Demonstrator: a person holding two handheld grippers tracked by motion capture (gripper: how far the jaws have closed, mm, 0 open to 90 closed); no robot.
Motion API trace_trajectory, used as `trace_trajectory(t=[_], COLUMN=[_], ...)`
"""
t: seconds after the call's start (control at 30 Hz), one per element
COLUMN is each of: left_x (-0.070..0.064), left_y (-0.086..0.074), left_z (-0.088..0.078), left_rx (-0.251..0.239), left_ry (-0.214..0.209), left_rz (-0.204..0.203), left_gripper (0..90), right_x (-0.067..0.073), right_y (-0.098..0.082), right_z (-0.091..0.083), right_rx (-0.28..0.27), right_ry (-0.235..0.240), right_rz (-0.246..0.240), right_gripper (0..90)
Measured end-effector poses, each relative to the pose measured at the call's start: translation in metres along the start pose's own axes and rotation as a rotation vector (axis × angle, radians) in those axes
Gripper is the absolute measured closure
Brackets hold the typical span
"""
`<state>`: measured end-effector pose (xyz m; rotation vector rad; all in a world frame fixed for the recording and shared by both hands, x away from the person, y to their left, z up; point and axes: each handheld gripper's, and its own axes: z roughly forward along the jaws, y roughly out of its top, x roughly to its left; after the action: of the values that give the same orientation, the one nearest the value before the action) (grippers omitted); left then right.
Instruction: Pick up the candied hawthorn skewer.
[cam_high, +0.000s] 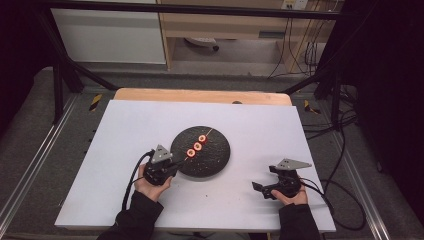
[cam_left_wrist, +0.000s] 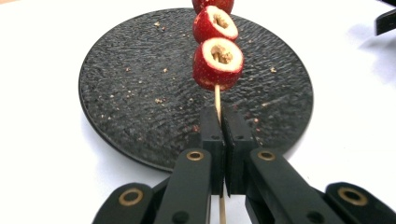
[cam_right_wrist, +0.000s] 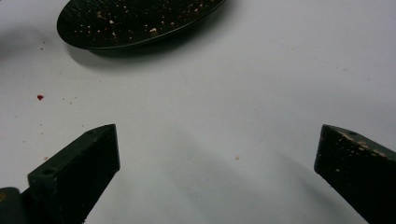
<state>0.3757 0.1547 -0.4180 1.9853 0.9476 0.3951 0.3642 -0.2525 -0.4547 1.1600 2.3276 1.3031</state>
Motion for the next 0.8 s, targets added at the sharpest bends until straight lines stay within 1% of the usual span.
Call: trace_trajectory(t=[0.13, 0.2, 0.23, 0.33, 0.4, 0.57, 0.6, 0.67, 0.77, 0.8], left_x=[0.000, 0.000, 0.000, 0.000, 0.001, 0.002, 0.002, 0.002, -0.001, -0.002], left_y=[-0.008, -0.009, -0.012, -0.016, -0.021, -0.026, -0.027, -0.028, -0.030, -0.031], left_z=[-0.011, -0.013, -0.016, -0.020, -0.026, -0.031, -0.033, -0.034, -0.035, -0.036], left_rx=[-0.028, -0.029, -0.034, -0.035, -0.044, -0.066, -0.070, -0.074, -0.079, -0.079], left_ry=[-0.023, -0.028, -0.043, -0.046, -0.045, -0.056, -0.069, -0.072, -0.080, -0.083], left_rz=[0.016, 0.019, 0.016, 0.022, 0.033, 0.028, 0.028, 0.028, 0.037, 0.039], left_gripper=[88.4, 88.3, 88.3, 88.3, 88.3, 88.3, 88.3, 88.3, 88.3, 88.3], right_x=[0.001, 0.002, 0.003, 0.006, 0.008, 0.013, 0.014, 0.016, 0.024, 0.026], right_y=[0.001, 0.001, 0.002, 0.003, 0.005, 0.008, 0.008, 0.009, 0.012, 0.013], right_z=[-0.001, 0.000, 0.000, 0.002, 0.004, 0.007, 0.008, 0.009, 0.013, 0.014], right_rx=[-0.002, -0.007, -0.005, -0.008, -0.006, -0.017, -0.017, -0.019, -0.024, -0.027], right_ry=[0.006, 0.006, 0.005, 0.013, 0.014, 0.025, 0.028, 0.030, 0.045, 0.050], right_rz=[0.010, 0.007, 0.010, 0.004, -0.006, 0.001, 0.003, 0.002, 0.003, 0.011], right_gripper=[1.0, 1.0, 1.0, 1.0, 0.9, 0.9, 0.9, 0.8, 0.7, 0.6])
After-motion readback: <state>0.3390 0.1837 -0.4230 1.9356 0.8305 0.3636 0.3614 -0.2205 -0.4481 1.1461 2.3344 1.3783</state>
